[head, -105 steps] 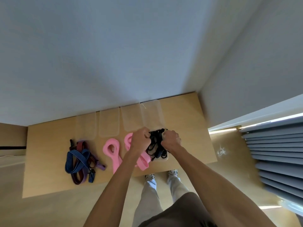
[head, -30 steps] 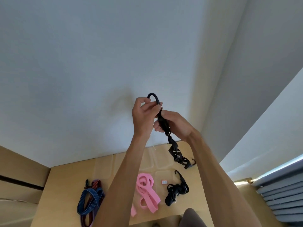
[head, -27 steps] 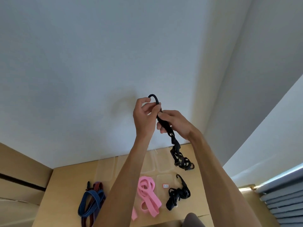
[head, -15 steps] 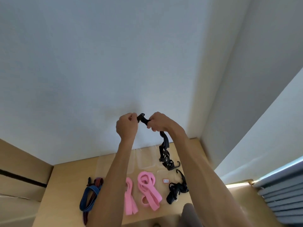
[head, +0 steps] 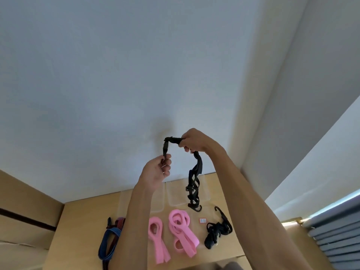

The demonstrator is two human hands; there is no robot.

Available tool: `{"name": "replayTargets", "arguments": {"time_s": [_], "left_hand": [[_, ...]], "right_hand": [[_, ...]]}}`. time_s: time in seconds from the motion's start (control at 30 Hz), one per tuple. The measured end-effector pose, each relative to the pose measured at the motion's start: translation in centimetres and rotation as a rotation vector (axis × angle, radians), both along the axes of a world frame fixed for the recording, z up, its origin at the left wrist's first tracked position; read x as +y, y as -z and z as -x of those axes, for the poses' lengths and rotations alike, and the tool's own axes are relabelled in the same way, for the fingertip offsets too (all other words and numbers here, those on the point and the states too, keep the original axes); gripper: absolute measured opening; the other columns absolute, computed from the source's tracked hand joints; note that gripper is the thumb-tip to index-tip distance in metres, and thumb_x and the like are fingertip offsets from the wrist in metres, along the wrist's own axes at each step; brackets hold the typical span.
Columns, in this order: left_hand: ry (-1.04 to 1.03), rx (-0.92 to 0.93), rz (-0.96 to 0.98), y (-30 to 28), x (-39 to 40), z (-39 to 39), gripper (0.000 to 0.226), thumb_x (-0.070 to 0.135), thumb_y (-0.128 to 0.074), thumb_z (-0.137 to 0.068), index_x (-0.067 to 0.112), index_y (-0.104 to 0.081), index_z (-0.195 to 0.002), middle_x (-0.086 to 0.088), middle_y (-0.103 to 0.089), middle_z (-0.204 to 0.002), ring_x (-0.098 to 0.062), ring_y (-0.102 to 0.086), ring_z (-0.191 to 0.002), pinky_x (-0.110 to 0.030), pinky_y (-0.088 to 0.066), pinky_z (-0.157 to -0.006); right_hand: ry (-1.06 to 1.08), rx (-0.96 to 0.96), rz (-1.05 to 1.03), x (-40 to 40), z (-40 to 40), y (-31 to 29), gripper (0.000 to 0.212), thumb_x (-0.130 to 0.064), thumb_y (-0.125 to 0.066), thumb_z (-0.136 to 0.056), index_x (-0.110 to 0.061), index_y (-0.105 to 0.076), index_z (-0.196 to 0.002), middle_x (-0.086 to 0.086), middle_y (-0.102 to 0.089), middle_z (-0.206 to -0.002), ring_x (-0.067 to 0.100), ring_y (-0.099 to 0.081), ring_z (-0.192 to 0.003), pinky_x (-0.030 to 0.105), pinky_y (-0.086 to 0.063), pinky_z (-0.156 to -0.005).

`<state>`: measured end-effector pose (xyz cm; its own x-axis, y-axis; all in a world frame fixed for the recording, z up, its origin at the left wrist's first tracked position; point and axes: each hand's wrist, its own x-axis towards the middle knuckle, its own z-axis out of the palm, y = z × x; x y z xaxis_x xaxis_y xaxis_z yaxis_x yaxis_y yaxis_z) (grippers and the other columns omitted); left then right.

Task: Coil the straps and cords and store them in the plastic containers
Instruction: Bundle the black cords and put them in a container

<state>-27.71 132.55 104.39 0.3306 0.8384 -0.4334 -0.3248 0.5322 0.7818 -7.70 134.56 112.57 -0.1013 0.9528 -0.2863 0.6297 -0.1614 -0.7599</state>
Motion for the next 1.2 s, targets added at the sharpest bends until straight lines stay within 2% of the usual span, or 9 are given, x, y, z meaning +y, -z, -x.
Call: {"name": "replayTargets", "arguments": {"time_s": [0.23,0.3,0.4,0.57,0.7,0.8,0.87,1.0,1.2], "left_hand": [[-0.199,0.298,-0.354,-1.9,0.5,-0.5,0.008,0.009,-0.070,-0.091,0.006,-0.077,-0.090,-0.010,-0.070,-0.071,-0.016,-0.057,-0.056,-0.023,-0.050,-0.056],[-0.288,0.393,-0.446,-2.4,0.7,-1.5,0.008,0.008,-0.069,-0.088,0.009,-0.076,-0.083,-0.009,-0.071,-0.068,-0.018,-0.060,-0.050,-0.026,-0.054,-0.054],[-0.399,0.590,-0.614,-2.4,0.8,-2.1,0.011,0.008,-0.067,-0.086,0.011,-0.073,-0.079,-0.004,-0.069,-0.062,-0.018,-0.062,-0.046,-0.024,-0.052,-0.050],[-0.265,1.050,-0.941,-1.5,1.8,-0.6,0.014,0.001,-0.066,-0.088,-0.001,-0.068,-0.075,-0.012,-0.060,-0.060,-0.032,-0.053,-0.058,-0.041,-0.046,-0.060],[-0.242,0.852,-0.790,-1.8,0.4,-1.0,0.017,0.014,-0.065,-0.091,0.001,-0.073,-0.083,-0.012,-0.067,-0.074,-0.018,-0.057,-0.066,-0.028,-0.045,-0.067],[-0.161,0.724,-0.633,-2.1,0.3,-1.4,0.029,0.021,-0.060,-0.090,-0.003,-0.068,-0.075,-0.025,-0.062,-0.073,-0.020,-0.049,-0.063,-0.030,-0.041,-0.065],[-0.111,0.657,-0.536,-2.8,0.6,-1.0,0.012,0.013,-0.067,-0.086,0.008,-0.074,-0.093,-0.012,-0.072,-0.078,-0.021,-0.064,-0.073,-0.029,-0.051,-0.076],[-0.159,0.643,-0.423,-3.3,0.8,-1.1,0.048,0.006,-0.076,-0.078,0.010,-0.065,-0.124,-0.005,-0.075,-0.095,-0.015,-0.071,-0.088,-0.029,-0.055,-0.088],[-0.338,0.702,-0.510,-3.3,-1.1,-3.3,0.045,-0.003,-0.078,-0.076,0.004,-0.068,-0.119,0.001,-0.069,-0.086,-0.008,-0.068,-0.080,-0.027,-0.057,-0.087]], "right_hand": [[0.200,0.152,-0.015,-2.7,2.2,4.2,0.025,-0.029,-0.052,-0.097,-0.013,-0.053,-0.079,0.005,-0.064,-0.080,0.014,-0.058,-0.059,0.026,-0.049,-0.061],[0.180,0.194,-0.002,-3.7,4.0,5.4,0.017,-0.033,-0.058,-0.093,-0.016,-0.055,-0.094,0.001,-0.066,-0.087,0.014,-0.064,-0.070,0.031,-0.050,-0.072],[0.142,0.042,0.015,-4.9,6.0,6.5,0.048,-0.027,-0.071,-0.081,-0.019,-0.046,-0.121,0.002,-0.067,-0.099,0.015,-0.064,-0.087,0.027,-0.045,-0.068],[0.100,-0.222,0.089,-5.6,7.0,6.5,0.017,-0.009,-0.055,-0.081,-0.014,-0.044,-0.093,0.005,-0.059,-0.083,0.015,-0.063,-0.064,0.026,-0.044,-0.053],[0.143,-0.254,0.026,-4.9,7.1,4.5,0.011,-0.006,-0.042,-0.081,-0.014,-0.039,-0.075,0.005,-0.052,-0.076,0.019,-0.049,-0.060,0.027,-0.037,-0.053],[0.160,-0.228,0.051,-4.8,6.7,3.5,0.016,-0.005,-0.041,-0.085,-0.003,-0.054,-0.095,0.014,-0.063,-0.095,0.024,-0.055,-0.072,0.034,-0.048,-0.067],[0.120,-0.251,0.104,-5.0,6.3,3.1,0.023,-0.006,-0.043,-0.087,-0.003,-0.055,-0.106,0.016,-0.067,-0.100,0.025,-0.059,-0.075,0.033,-0.049,-0.069],[0.005,-0.336,0.212,-5.9,5.8,2.5,0.021,-0.008,-0.063,-0.085,-0.014,-0.045,-0.092,0.005,-0.059,-0.080,0.018,-0.055,-0.067,0.027,-0.041,-0.056],[0.218,-0.362,-0.158,-6.8,5.8,2.1,0.020,0.000,-0.056,-0.081,-0.012,-0.041,-0.081,0.000,-0.044,-0.070,0.018,-0.045,-0.058,0.024,-0.029,-0.046]]}}
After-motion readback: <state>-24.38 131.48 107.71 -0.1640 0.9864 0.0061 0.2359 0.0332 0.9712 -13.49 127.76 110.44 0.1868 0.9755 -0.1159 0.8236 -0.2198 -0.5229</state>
